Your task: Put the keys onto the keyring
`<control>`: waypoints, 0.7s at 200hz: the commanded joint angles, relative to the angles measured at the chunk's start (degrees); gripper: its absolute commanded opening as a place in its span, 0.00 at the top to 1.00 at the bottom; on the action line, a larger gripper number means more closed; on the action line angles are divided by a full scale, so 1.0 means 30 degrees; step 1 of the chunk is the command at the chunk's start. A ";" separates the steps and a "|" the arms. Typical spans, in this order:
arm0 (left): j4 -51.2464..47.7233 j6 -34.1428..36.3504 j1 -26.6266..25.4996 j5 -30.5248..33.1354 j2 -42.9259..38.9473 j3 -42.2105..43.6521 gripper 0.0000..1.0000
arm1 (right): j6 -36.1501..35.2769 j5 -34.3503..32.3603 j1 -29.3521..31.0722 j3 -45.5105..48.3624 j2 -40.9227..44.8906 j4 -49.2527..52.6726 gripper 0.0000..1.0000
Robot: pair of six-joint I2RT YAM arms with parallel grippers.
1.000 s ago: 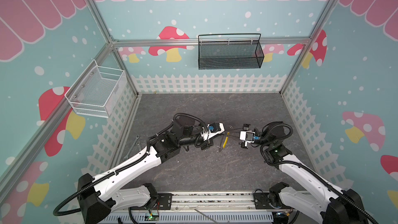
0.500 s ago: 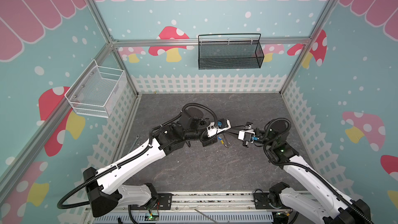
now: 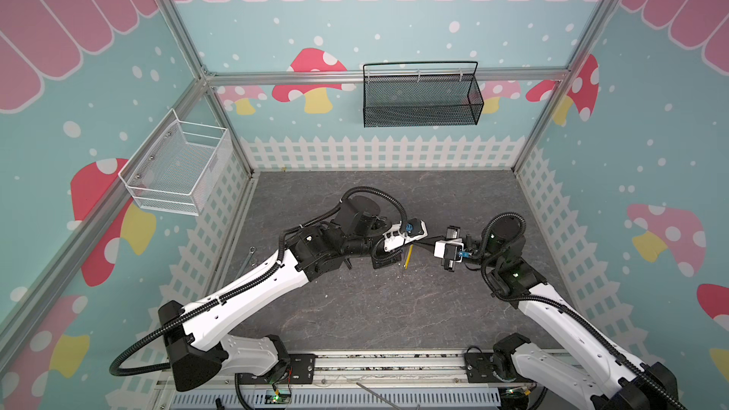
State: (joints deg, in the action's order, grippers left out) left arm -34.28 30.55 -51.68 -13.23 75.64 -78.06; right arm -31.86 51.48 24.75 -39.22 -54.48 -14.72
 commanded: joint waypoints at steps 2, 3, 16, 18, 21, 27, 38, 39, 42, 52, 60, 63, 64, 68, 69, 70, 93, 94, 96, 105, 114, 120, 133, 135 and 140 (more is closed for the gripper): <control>-0.0287 0.0428 -0.0205 -0.0060 0.0205 -0.0756 1.00 | -0.0112 0.0648 0.0022 -0.0432 -0.0202 -0.0032 0.95; -0.0289 0.0426 -0.0205 -0.0051 0.0197 -0.0771 1.00 | -0.0108 0.0650 0.0031 -0.0432 -0.0220 -0.0053 0.95; -0.0247 0.0367 -0.0205 -0.0065 0.0210 -0.0780 1.00 | -0.0003 0.0877 0.0040 -0.0443 -0.0319 -0.0085 0.98; -0.0244 0.0351 -0.0205 -0.0070 0.0194 -0.0770 1.00 | 0.0019 0.0910 0.0014 -0.0433 -0.0326 -0.0123 0.99; -0.0197 0.0338 -0.0205 -0.0071 0.0189 -0.0784 1.00 | 0.0080 0.0940 0.0018 -0.0406 -0.0349 -0.0138 1.00; -0.0125 0.0310 -0.0205 -0.0043 0.0145 -0.0721 1.00 | 0.0166 0.0988 0.0038 -0.0377 -0.0356 -0.0232 1.00; 0.0094 0.0243 -0.0205 -0.0038 0.0045 -0.0586 1.00 | 0.0354 0.1078 0.0021 -0.0289 -0.0356 -0.0433 1.00; 0.0092 0.0245 -0.0205 -0.0055 0.0043 -0.0569 1.00 | 0.0355 0.1109 0.0035 -0.0272 -0.0356 -0.0471 1.00; 0.0119 0.0240 -0.0205 -0.0051 -0.0016 -0.0513 1.00 | 0.0362 0.1132 0.0039 -0.0275 -0.0356 -0.0473 1.00; 0.0285 0.0222 -0.0205 -0.0096 -0.0110 -0.0405 1.00 | 0.0436 0.1159 0.0025 -0.0201 -0.0385 -0.0596 0.95; 0.0320 0.0258 -0.0205 -0.0182 -0.0161 -0.0348 1.00 | 0.0481 0.1193 0.0034 -0.0168 -0.0386 -0.0615 0.92; 0.0309 0.0253 -0.0205 -0.0235 -0.0189 -0.0325 1.00 | 0.0489 0.1207 0.0040 -0.0168 -0.0413 -0.0616 0.91; 0.0331 0.0265 -0.0205 -0.0256 -0.0176 -0.0321 1.00 | 0.0500 0.1207 0.0040 -0.0168 -0.0414 -0.0609 0.91; 0.0350 0.0262 -0.0205 -0.0267 -0.0213 -0.0317 1.00 | 0.0511 0.1235 0.0024 -0.0168 -0.0437 -0.0611 0.90; 0.0366 0.0284 -0.0205 -0.0257 -0.0218 -0.0317 1.00 | 0.0511 0.1236 0.0017 -0.0168 -0.0440 -0.0606 0.90; 0.0374 0.0281 -0.0205 -0.0267 -0.0205 -0.0303 1.00 | 0.0511 0.1251 0.0029 -0.0168 -0.0428 -0.0603 0.90; 0.0421 0.0307 -0.0205 -0.0336 -0.0233 -0.0288 1.00 | 0.0598 0.1369 0.0032 -0.0225 -0.0516 -0.0608 0.90; 0.0416 0.0307 -0.0205 -0.0335 -0.0242 -0.0273 1.00 | 0.0599 0.1376 0.0021 -0.0226 -0.0510 -0.0604 0.90; 0.0420 0.0314 -0.0205 -0.0357 -0.0249 -0.0284 1.00 | 0.0599 0.1382 0.0021 -0.0226 -0.0504 -0.0616 0.90; 0.0423 0.0333 -0.0205 -0.0386 -0.0247 -0.0287 1.00 | 0.0603 0.1384 0.0036 -0.0198 -0.0503 -0.0606 0.90; 0.0461 0.0351 -0.0205 -0.0421 -0.0254 -0.0248 1.00 | 0.0628 0.1410 0.0023 -0.0197 -0.0524 -0.0601 0.90; 0.0490 0.0356 -0.0205 -0.0418 -0.0268 -0.0230 1.00 | 0.0624 0.1436 0.0017 -0.0172 -0.0554 -0.0599 0.91; 0.0551 0.0365 -0.0205 -0.0419 -0.0304 -0.0200 1.00 | 0.0656 0.1413 0.0038 -0.0172 -0.0517 -0.0608 0.93; 0.0557 0.0373 -0.0205 -0.0422 -0.0286 -0.0178 1.00 | 0.0672 0.1435 0.0040 -0.0169 -0.0521 -0.0625 0.94; 0.0568 0.0363 -0.0208 -0.0473 -0.0312 -0.0149 1.00 | 0.0711 0.1457 0.0034 -0.0168 -0.0503 -0.0668 0.96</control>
State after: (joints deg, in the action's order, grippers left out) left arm -34.48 30.46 -51.90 -13.41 75.64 -78.17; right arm -30.17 53.47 24.71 -39.22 -55.88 -15.14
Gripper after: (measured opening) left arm 0.050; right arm 0.074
